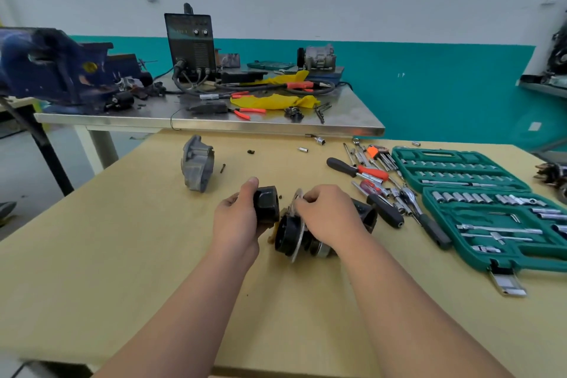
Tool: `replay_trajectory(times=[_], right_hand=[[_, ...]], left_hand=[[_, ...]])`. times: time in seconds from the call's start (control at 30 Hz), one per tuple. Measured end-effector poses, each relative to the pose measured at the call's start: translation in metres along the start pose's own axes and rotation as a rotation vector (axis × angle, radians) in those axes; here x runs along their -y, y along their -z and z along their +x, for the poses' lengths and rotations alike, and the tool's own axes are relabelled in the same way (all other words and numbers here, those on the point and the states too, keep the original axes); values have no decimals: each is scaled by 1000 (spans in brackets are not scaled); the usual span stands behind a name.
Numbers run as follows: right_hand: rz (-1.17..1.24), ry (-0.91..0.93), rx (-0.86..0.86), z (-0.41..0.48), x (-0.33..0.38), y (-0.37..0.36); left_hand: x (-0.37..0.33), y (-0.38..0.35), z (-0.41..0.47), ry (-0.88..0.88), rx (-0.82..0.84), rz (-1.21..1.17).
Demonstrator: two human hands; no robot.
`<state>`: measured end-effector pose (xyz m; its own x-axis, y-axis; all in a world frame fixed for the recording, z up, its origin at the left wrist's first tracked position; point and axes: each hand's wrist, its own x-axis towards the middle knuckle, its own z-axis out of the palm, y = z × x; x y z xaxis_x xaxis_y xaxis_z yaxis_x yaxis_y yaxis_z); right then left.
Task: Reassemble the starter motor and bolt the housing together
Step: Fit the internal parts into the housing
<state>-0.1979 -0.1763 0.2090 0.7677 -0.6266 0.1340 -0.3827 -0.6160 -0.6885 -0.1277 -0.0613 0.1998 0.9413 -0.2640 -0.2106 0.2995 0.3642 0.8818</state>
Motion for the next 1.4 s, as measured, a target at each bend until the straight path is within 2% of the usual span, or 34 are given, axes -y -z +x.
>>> replay_trajectory(times=[0.1, 0.23, 0.43, 0.83, 1.1, 1.27, 1.4], right_hand=[[94, 75, -107, -21, -7, -9], [106, 361, -341, -51, -22, -19], [168, 590, -417, -82, -40, -11], [198, 594, -274, -105, -51, 0], [164, 719, -319, -108, -51, -4], [208, 728, -265, -111, -48, -4], [227, 674, -229, -112, -43, -4]], left_hand=[[-4, 5, -4, 40, 114, 26], [-4, 13, -13, 3, 177, 111], [5, 27, -39, -49, 223, 146], [10, 43, -56, -62, 471, 46], [16, 37, -67, -98, 493, -42], [19, 44, -56, -120, 537, -100], [14, 46, -52, -187, 664, -17]])
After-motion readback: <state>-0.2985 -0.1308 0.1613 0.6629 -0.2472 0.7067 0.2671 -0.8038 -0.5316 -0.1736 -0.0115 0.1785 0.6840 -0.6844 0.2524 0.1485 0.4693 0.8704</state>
